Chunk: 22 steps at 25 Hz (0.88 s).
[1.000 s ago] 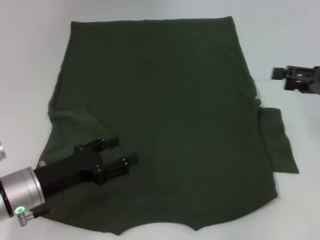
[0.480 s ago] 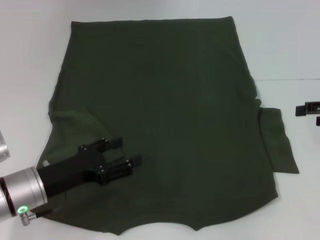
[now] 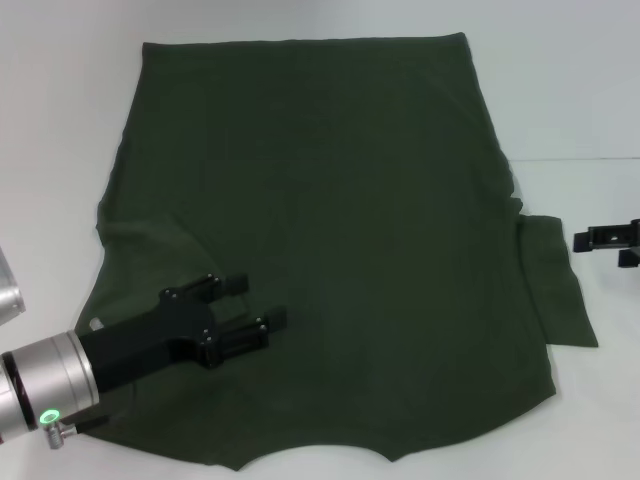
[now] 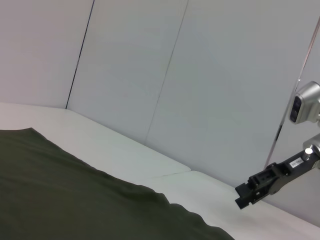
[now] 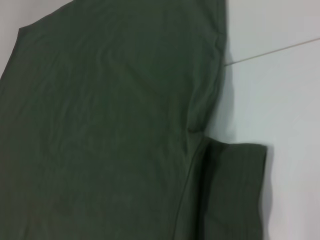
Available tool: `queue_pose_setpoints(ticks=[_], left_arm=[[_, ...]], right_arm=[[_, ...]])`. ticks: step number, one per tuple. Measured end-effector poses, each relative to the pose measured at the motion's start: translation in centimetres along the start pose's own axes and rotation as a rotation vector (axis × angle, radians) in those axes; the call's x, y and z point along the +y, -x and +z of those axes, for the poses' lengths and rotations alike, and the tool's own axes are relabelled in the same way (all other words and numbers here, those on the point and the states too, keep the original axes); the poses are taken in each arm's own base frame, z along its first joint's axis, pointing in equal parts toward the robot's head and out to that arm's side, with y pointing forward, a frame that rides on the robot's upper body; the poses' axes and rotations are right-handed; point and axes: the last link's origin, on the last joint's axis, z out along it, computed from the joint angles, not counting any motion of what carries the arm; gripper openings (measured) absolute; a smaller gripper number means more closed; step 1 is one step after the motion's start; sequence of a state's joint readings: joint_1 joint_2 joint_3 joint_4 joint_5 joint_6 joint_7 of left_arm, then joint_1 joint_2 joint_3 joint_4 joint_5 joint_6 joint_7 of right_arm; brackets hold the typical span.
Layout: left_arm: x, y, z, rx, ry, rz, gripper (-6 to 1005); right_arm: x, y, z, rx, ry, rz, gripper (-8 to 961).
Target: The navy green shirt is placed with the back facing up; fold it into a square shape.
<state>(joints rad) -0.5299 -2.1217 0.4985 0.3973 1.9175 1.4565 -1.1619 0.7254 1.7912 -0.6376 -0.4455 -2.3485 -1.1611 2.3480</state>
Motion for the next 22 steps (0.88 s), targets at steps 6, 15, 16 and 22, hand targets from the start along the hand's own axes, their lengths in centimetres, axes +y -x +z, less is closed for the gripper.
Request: queue_pose_setpoints(ticks=[6,15,16,22], left_arm=[[-0.1,0.0,0.1,-0.003,-0.007,-0.008,828],[0.0,0.0,0.4,-0.001,-0.006,-0.010,828],[0.0,0.0,0.4,-0.001,-0.005,-0.010,828],[0.0,-0.1,0.5,0.001,-0.005,-0.010,828]], right_arm=[[0.3,-0.2,1.2,-0.003,-0.014,-0.006,945],[0.5,-0.7,2.3,-0.011,-0.030,0.001,945],[0.5,-0.8,2.4,-0.009,-0.032,0.001,945],[0.9,-1.3,3.5,0.002,-0.047,-0.011,945]])
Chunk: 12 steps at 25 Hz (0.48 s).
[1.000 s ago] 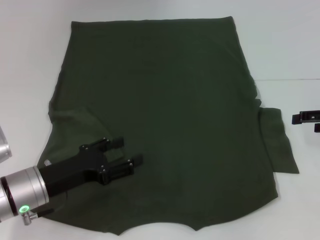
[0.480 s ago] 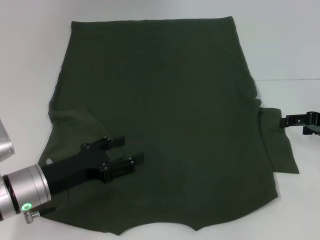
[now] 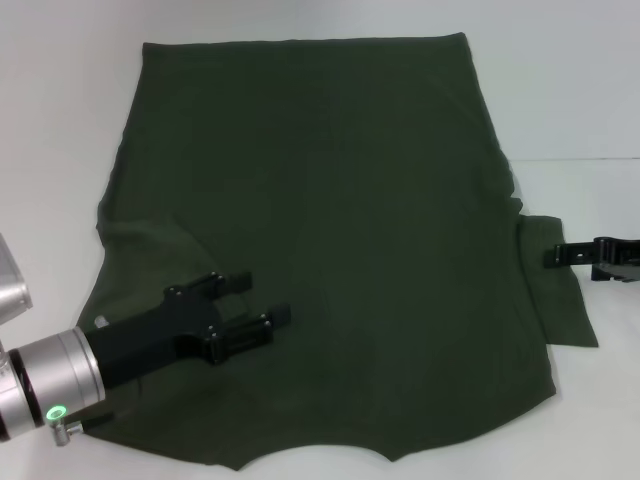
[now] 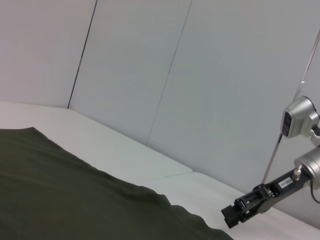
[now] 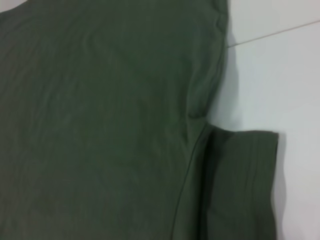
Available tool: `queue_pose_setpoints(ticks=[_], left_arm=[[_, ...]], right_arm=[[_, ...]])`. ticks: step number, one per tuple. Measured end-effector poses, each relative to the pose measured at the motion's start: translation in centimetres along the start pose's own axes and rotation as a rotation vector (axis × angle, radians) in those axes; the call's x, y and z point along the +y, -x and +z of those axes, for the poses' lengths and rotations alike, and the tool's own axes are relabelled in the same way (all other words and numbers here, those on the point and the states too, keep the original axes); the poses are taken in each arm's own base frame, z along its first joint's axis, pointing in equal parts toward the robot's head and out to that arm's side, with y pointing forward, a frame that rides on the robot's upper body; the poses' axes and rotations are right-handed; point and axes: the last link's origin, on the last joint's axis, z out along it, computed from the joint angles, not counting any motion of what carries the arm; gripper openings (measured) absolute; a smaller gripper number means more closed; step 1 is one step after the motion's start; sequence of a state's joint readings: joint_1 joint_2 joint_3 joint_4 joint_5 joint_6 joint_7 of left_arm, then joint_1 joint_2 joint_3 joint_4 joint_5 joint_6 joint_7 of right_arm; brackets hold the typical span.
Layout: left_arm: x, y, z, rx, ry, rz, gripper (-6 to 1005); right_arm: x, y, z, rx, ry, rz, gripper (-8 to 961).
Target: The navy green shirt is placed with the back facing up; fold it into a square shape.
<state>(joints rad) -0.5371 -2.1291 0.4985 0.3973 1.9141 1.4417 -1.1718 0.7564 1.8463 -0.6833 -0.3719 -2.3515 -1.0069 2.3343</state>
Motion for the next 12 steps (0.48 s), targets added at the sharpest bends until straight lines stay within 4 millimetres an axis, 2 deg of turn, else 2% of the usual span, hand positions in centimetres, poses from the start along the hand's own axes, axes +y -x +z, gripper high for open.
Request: queue_pose_setpoints(ticks=[12], left_arm=[[-0.01,-0.36,0.33,0.006,0.006,0.007,829]], right_arm=[[0.34,-0.45,1.02,-0.008,-0.019,-0.019,945]])
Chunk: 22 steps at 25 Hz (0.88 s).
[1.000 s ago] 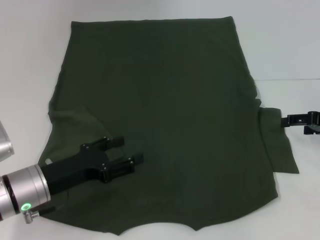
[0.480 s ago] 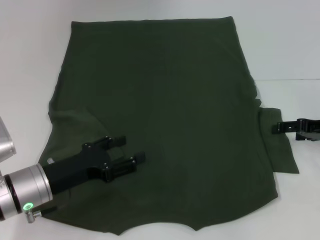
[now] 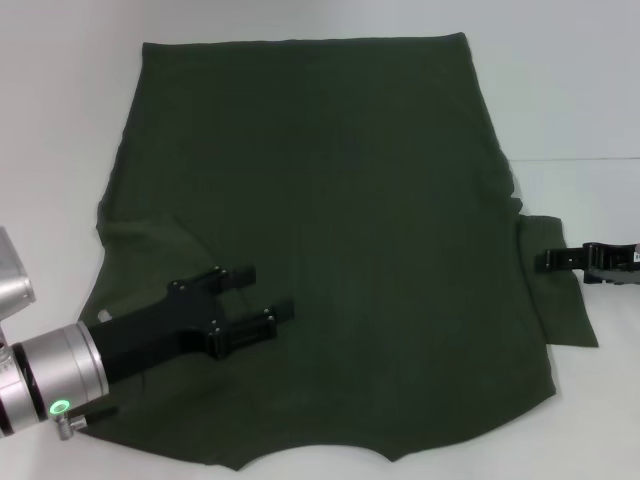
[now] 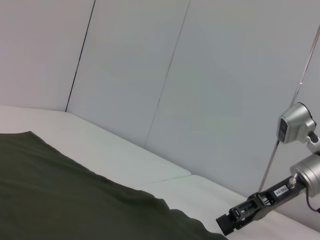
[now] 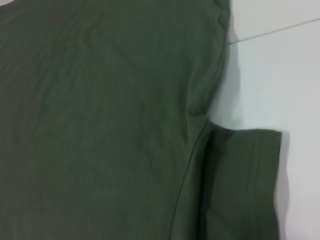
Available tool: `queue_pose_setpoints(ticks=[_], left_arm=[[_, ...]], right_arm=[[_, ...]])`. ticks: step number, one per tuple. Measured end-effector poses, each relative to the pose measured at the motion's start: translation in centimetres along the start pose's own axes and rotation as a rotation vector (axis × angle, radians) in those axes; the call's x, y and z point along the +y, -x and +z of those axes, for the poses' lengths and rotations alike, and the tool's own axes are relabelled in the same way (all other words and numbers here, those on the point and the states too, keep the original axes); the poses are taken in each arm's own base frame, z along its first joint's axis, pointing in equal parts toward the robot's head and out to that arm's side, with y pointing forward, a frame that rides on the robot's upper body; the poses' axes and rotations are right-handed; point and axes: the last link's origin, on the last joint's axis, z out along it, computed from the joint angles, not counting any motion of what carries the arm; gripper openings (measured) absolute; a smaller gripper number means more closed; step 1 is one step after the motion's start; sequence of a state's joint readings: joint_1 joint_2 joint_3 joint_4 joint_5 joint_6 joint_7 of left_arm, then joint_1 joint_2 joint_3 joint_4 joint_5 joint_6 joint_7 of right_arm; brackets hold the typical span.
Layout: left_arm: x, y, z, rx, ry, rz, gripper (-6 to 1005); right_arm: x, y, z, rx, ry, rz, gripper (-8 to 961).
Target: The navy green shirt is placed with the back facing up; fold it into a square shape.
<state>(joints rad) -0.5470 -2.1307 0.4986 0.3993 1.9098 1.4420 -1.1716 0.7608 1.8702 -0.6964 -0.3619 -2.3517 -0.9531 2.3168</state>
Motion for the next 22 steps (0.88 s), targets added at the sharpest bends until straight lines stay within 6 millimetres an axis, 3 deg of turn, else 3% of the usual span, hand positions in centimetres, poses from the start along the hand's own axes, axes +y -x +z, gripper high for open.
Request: queue_pose_setpoints(ticks=[22], left_arm=[[-0.30,-0.64,0.54,0.000,0.002,0.014,828]], right_arm=[[0.87,-0.36,0.93,-0.005,0.014,-0.005,942]])
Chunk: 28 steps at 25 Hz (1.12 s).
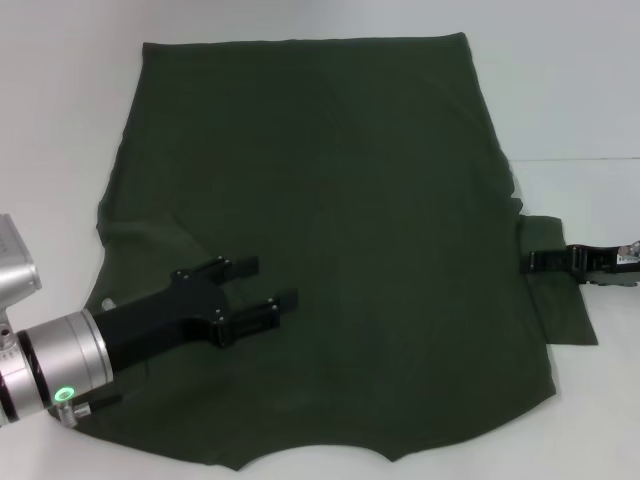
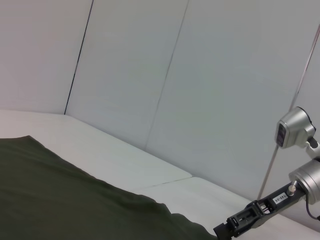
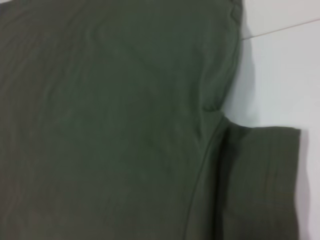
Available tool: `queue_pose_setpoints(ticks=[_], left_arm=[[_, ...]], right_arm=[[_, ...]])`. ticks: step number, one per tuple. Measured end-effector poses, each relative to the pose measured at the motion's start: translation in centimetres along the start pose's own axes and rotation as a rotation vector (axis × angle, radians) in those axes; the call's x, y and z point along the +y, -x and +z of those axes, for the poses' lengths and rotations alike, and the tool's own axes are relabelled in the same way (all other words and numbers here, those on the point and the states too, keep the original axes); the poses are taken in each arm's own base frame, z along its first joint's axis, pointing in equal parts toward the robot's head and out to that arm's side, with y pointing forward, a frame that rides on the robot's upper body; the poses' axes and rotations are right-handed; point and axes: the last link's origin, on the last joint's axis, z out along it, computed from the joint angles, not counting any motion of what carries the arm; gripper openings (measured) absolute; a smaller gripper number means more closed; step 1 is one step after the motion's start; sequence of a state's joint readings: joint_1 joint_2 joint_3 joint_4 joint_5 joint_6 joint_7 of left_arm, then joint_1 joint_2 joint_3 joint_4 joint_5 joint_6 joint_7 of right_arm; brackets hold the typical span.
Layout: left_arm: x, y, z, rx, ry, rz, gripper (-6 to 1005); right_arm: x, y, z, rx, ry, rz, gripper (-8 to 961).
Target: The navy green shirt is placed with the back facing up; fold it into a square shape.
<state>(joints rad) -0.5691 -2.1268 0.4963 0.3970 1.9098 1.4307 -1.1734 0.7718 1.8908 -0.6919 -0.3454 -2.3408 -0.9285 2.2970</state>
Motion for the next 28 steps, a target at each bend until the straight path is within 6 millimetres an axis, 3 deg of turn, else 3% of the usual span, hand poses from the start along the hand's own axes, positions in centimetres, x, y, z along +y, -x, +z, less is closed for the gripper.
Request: queue_pose_setpoints(ticks=[28], left_arm=[[-0.22,-0.11,0.12,0.001,-0.013,0.001,829]], right_arm=[[0.76,-0.08,-0.29,0.025,0.065,0.034,916]])
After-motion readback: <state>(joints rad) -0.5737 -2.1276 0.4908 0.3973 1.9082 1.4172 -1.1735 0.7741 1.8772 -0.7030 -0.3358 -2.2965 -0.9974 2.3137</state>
